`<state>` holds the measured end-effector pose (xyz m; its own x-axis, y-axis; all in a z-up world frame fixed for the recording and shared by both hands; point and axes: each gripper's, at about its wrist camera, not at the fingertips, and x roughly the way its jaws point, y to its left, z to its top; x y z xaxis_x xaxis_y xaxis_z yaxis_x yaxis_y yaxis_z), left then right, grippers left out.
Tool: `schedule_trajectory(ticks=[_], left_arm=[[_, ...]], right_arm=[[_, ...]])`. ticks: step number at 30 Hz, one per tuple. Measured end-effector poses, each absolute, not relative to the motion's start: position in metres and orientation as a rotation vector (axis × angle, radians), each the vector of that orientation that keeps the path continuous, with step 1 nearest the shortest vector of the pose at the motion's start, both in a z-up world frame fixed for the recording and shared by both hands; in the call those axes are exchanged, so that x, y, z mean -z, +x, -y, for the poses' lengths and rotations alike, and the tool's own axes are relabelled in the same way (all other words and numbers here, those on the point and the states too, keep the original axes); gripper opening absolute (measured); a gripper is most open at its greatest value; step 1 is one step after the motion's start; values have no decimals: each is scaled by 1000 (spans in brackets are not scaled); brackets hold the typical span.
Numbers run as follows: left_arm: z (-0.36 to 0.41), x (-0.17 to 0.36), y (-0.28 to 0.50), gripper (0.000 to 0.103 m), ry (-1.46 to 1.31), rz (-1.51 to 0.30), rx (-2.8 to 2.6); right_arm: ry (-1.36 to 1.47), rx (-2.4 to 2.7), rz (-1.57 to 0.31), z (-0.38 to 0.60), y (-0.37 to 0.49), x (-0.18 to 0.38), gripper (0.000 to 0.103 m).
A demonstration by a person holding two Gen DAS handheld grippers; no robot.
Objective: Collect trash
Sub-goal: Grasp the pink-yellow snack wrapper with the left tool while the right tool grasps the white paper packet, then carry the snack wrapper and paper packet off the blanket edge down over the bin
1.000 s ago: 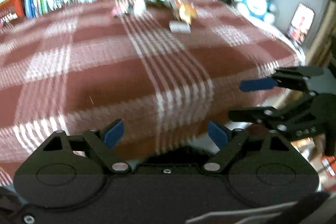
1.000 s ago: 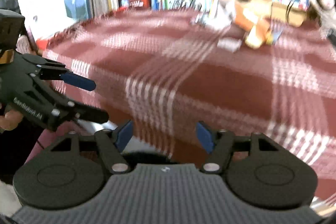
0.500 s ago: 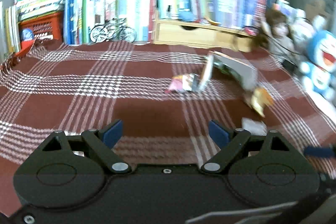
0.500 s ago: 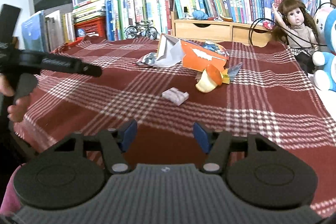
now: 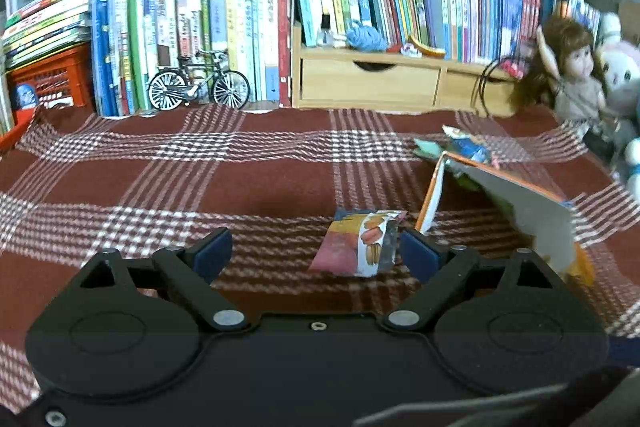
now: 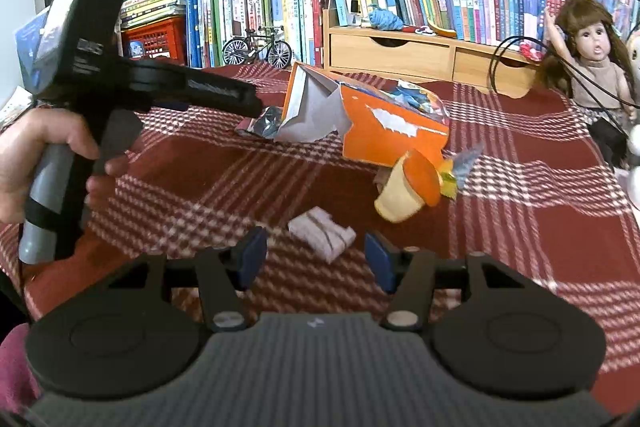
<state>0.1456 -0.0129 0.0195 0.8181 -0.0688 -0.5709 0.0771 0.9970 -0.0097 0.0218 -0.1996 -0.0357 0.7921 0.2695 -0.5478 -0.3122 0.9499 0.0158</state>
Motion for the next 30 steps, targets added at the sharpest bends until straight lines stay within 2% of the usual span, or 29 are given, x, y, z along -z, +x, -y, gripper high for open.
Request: schedule_trajectory(ticks=[5, 8, 10, 12, 13, 15, 25, 30], left_arm=[[18, -4, 169, 90, 20, -653, 62], [17, 3, 177, 83, -12, -674, 73], [16, 7, 180, 73, -37, -693, 83], [14, 9, 181, 45, -60, -706, 92], [13, 10, 180, 39, -64, -707, 87], [13, 8, 177, 18, -55, -703, 72], [3, -11, 140, 9, -34, -663, 65], [2, -20, 106, 8, -7, -627, 77]], right_arm=[[-98, -325, -595, 194, 41, 40, 66], [-104, -328, -608, 192, 49, 42, 63], [-105, -334, -623, 192, 54, 45, 55], [-108, -338, -647, 191, 57, 48, 47], [-108, -338, -649, 191, 57, 49, 47], [-116, -341, -644, 190, 55, 49, 46], [-131, -350, -593, 190, 31, 35, 45], [-136, -352, -569, 189, 16, 28, 45]])
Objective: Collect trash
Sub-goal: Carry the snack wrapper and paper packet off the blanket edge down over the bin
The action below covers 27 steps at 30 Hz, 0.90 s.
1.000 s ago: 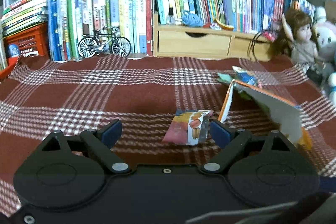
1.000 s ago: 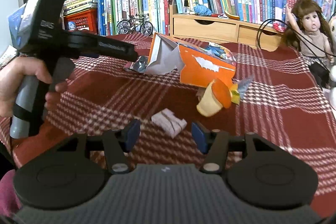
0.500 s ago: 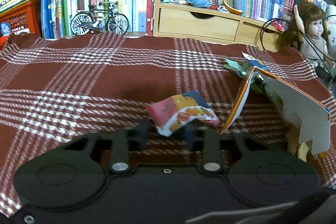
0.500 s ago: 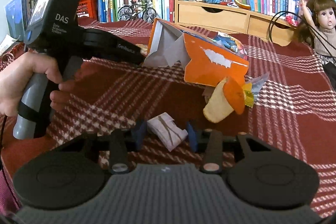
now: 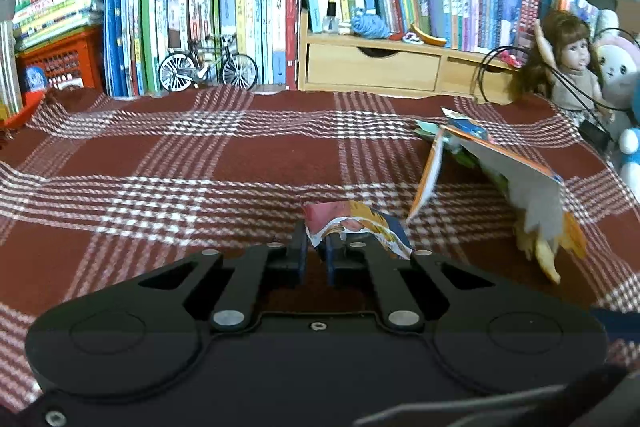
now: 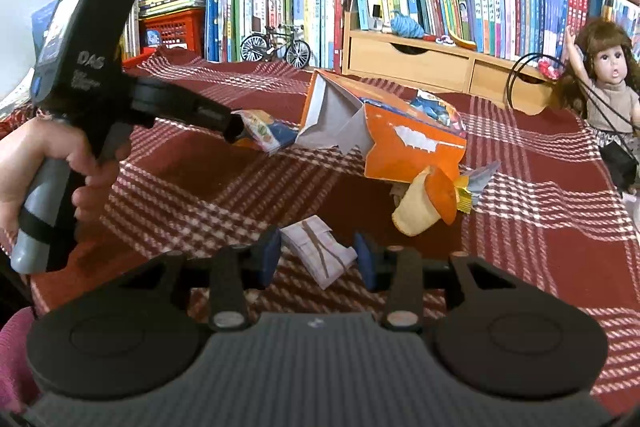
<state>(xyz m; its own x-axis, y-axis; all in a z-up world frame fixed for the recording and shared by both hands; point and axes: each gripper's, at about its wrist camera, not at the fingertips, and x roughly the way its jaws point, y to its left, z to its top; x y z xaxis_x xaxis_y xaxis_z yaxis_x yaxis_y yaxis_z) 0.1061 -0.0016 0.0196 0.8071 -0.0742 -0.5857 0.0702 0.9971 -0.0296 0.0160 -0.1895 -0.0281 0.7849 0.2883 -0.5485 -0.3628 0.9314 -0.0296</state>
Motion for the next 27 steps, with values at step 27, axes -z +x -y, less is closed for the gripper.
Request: schedule_trajectory(ticks=[27], left_arm=[[-23, -41, -78, 7, -24, -555, 227]], right_arm=[[-105, -401, -528, 183, -69, 25, 46]])
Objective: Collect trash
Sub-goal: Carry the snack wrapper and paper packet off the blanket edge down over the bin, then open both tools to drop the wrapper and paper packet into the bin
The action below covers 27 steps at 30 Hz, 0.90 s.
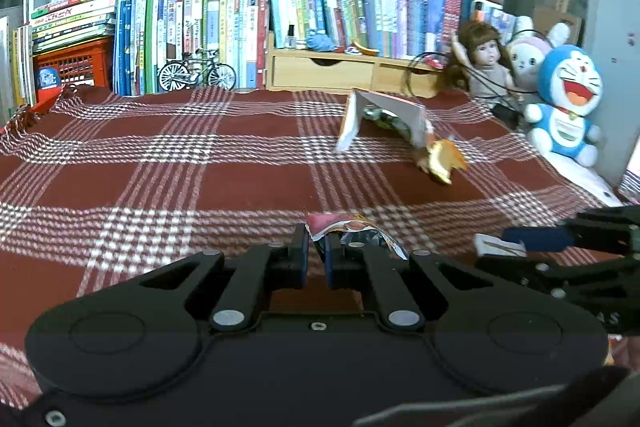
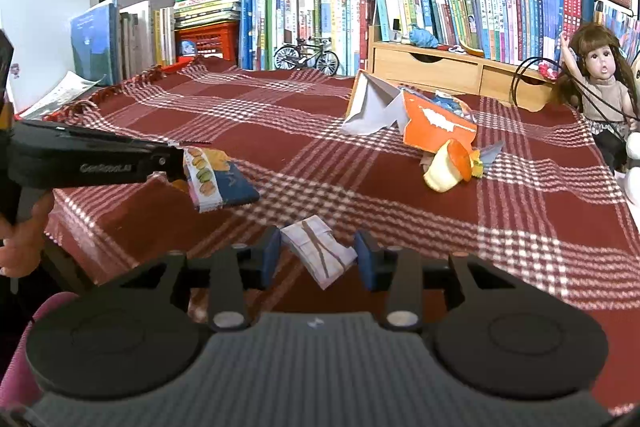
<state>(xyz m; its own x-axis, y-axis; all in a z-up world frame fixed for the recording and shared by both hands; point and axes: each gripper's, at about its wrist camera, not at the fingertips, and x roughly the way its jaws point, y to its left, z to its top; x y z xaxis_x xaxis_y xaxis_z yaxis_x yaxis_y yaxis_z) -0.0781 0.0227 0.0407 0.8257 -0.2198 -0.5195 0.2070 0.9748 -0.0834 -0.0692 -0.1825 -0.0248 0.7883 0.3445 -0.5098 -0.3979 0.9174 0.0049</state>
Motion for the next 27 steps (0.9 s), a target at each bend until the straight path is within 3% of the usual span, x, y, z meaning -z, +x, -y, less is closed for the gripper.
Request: schedule_trajectory(ticks=[14, 27], left_arm=[[-25, -32, -191, 7, 36, -638, 337], [-13, 48, -202, 7, 69, -927, 342]], right_arm=[[-113, -477, -569, 181, -141, 39, 46], [-141, -526, -755, 176, -160, 101, 46]])
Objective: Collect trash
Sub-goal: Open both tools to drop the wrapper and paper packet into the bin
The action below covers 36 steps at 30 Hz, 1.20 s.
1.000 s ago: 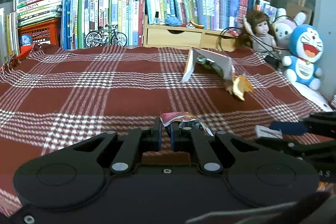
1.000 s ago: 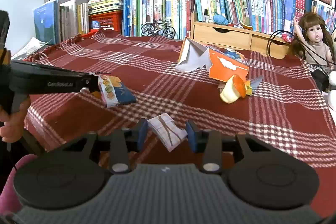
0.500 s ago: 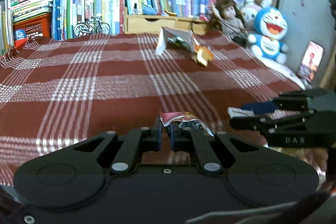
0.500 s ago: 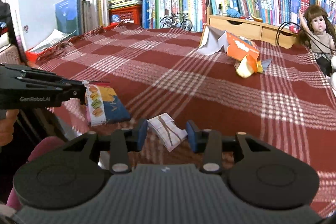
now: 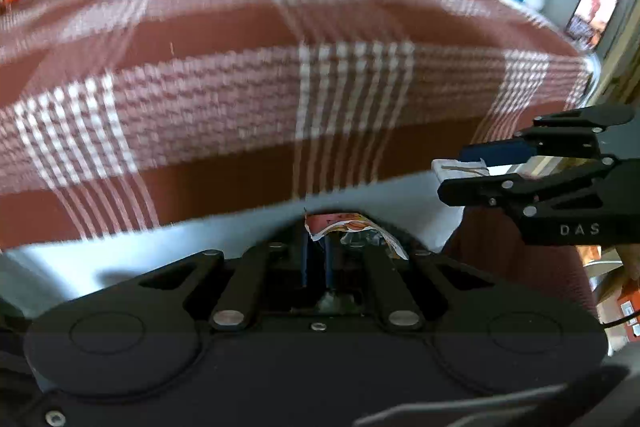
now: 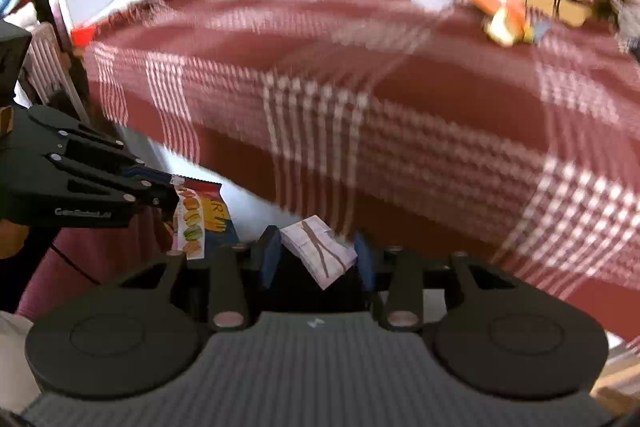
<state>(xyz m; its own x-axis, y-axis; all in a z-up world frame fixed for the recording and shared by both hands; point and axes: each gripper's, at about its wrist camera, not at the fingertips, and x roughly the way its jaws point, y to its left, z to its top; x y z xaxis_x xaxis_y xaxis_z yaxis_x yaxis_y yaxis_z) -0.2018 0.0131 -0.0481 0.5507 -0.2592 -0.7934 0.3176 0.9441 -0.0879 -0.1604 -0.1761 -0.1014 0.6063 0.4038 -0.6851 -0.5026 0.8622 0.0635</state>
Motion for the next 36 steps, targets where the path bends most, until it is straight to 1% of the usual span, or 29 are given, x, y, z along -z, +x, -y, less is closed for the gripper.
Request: schedule_trajectory(ticks=[4, 13, 30, 31, 32, 33, 34, 35, 36], left_arm=[[-10, 73, -191, 7, 67, -1014, 320], [-9, 108, -171, 8, 59, -1087, 276], [-7, 134, -159, 11, 65, -1145, 269], [-7, 135, -158, 11, 63, -1145, 269], [-7, 135, -158, 12, 62, -1145, 269], [-5, 135, -160, 20, 61, -1145, 268], [-6, 135, -159, 26, 57, -1146, 267], [-6, 135, -159, 43, 51, -1147, 268], [-7, 133, -158, 51, 44, -1147, 271]], right_arm=[[-138, -522, -826, 175, -150, 126, 46], [-104, -516, -914, 173, -134, 160, 46], [-68, -516, -971, 174, -126, 172, 47], [-67, -518, -972, 174, -125, 172, 49], [-67, -518, -973, 174, -125, 172, 50], [-67, -516, -973, 174, -125, 172, 50], [-64, -514, -974, 174, -125, 173, 52], [-60, -514, -976, 174, -125, 173, 56], [-55, -513, -979, 174, -124, 173, 60]])
